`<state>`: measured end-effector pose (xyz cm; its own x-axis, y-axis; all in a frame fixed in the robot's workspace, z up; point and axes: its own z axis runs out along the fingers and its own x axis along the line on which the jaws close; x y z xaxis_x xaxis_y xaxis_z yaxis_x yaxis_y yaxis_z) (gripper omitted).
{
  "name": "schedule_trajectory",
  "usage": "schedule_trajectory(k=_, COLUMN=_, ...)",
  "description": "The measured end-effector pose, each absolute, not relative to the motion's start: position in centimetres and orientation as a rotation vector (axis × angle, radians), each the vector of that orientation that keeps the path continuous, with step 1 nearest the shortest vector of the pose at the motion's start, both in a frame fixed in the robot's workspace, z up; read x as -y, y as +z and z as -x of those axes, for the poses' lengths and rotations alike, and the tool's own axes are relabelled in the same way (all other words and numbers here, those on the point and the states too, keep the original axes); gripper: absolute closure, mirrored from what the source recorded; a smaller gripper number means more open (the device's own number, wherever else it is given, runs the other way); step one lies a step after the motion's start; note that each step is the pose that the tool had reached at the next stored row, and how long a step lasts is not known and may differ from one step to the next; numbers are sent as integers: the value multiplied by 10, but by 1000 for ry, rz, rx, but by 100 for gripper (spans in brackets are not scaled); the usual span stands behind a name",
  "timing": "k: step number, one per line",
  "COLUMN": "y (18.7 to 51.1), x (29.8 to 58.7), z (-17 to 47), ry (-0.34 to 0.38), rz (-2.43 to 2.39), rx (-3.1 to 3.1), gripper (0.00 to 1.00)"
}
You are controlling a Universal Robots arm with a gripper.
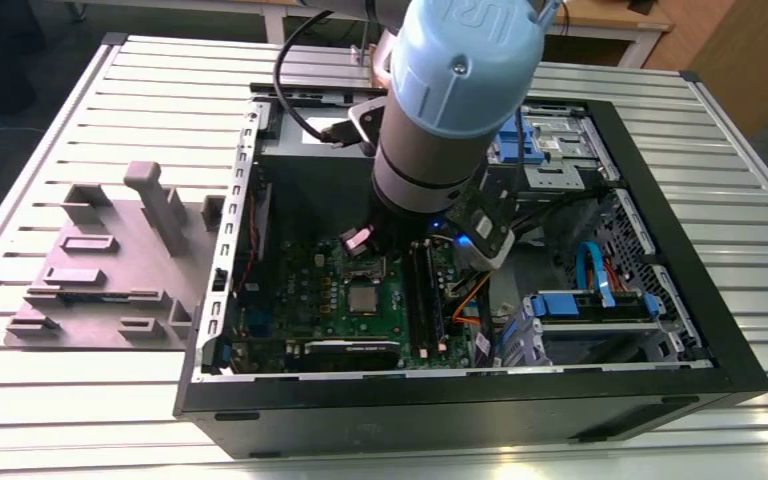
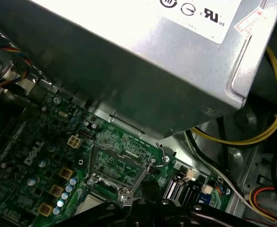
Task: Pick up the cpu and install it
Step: 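Close the cpu cover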
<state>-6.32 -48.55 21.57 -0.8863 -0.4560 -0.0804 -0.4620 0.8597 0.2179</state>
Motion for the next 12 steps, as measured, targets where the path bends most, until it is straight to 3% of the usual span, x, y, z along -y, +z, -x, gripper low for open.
schedule_trajectory(k=12, y=216, x=486, z=62, ry=363, rz=775, rx=-2998, gripper=90)
